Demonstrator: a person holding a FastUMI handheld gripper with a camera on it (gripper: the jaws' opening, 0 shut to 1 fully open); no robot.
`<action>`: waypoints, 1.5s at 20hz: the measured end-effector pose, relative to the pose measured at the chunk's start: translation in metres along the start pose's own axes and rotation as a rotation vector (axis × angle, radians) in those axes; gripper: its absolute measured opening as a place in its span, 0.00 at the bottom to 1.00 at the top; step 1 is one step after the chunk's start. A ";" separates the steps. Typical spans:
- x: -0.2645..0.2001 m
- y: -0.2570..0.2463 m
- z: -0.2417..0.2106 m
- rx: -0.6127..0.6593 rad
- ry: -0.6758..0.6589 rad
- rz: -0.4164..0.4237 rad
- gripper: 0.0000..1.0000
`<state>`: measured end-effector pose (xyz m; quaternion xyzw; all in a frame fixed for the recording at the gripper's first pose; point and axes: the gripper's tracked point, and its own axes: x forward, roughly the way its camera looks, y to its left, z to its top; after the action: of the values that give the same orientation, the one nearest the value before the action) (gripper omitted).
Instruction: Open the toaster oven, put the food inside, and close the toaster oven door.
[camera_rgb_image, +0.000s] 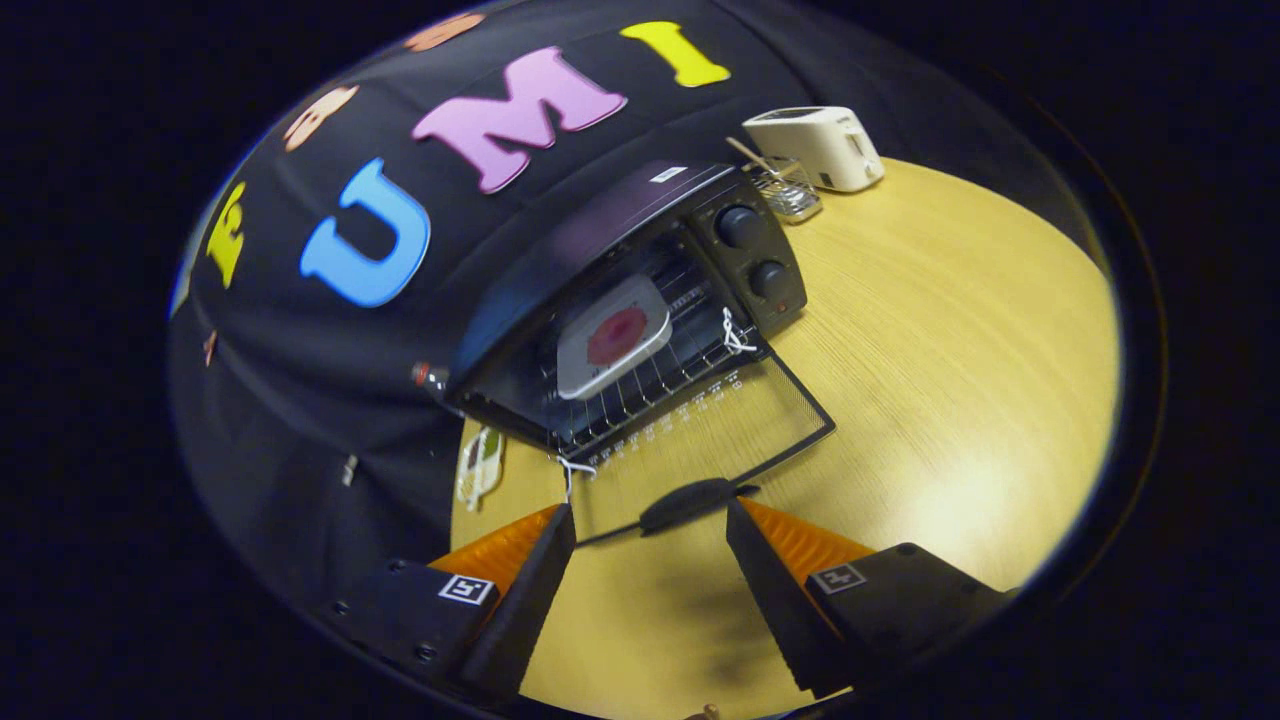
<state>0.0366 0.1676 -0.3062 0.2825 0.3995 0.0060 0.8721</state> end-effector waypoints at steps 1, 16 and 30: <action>0.005 0.000 -0.007 -0.103 -0.015 -0.006 0.99; 0.094 -0.044 -0.062 -0.397 0.079 -0.233 0.99; 0.047 -0.002 -0.006 -0.369 -0.065 -0.146 0.98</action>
<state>0.0637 0.1797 -0.3433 0.0884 0.3828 0.0069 0.9196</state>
